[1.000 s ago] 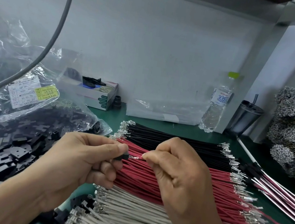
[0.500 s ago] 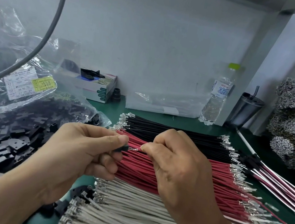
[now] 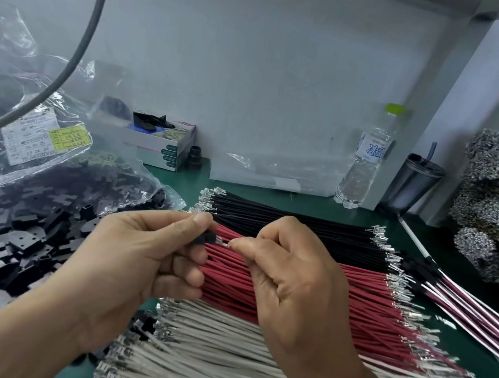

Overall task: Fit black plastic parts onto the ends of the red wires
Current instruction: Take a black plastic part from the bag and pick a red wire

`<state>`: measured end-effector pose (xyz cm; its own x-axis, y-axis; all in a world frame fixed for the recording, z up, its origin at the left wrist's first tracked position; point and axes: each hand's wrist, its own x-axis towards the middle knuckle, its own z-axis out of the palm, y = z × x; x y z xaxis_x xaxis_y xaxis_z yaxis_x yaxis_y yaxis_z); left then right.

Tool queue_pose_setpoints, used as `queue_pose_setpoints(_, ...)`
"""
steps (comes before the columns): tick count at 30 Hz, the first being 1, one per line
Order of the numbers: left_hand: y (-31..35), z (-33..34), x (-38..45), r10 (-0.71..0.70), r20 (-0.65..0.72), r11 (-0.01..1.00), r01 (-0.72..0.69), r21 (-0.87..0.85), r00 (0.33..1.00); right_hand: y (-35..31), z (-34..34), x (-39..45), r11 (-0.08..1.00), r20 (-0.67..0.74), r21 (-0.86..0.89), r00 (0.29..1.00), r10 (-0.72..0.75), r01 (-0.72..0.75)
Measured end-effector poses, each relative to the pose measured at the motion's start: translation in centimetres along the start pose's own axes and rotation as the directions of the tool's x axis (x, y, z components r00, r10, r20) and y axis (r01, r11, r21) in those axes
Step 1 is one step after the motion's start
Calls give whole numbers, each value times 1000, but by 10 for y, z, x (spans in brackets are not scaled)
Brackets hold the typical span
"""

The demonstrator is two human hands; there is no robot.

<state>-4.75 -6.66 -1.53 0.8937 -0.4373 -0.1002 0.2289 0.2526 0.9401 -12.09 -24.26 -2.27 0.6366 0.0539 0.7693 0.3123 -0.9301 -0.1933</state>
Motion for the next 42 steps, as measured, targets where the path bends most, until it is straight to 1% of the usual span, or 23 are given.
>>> queue_pose_setpoints(2, -1, -1, 1, 0, 14, 997, -1, 75, 1000, 2, -3, 2, 991, -3, -103, 996, -84, 83)
queue_pose_setpoints(4, -3, -1, 1, -16, 29, 991, 12, 134, 999, 3, -3, 2, 986, -8, -111, 992, -128, 126)
queue_pose_setpoints(5, -4, -1, 1, -25, 33, 991, 21, 129, 999, 2, -2, 1, 990, -19, -78, 993, -117, 115)
queue_pose_setpoints(8, -1, -4, 3, -37, 55, 999, 35, 41, 998, 2, -1, 0, 998, -42, 67, 999, -19, 22)
queue_pose_setpoints(11, 3, -6, 4, -32, 98, 999, 33, -10, 995, 3, -3, -1, 982, -22, 180, 998, 58, -54)
queue_pose_setpoints(18, 2, -5, 4, -57, 157, 997, 65, -44, 986, -1, -3, 1, 962, -3, 222, 986, 165, -160)
queue_pose_setpoints(22, 2, -5, 4, -49, 160, 997, 58, -52, 986, -4, -4, 1, 971, 11, 183, 988, 156, -156)
queue_pose_setpoints(32, 4, -3, 2, -30, 161, 997, 41, -66, 987, -7, -6, 4, 992, -12, 78, 995, 101, -100)
queue_pose_setpoints(38, 5, -4, 2, -36, 152, 998, 43, -47, 988, -5, -8, 5, 994, -32, -87, 997, -64, 61)
queue_pose_setpoints(40, 5, -3, 1, -34, 138, 999, 39, -35, 990, -4, -8, 4, 980, -8, -162, 993, -118, 115)
queue_pose_setpoints(42, 4, -2, 0, -30, 126, 999, 31, -9, 992, -2, -8, 3, 968, 21, -206, 990, -143, 144)
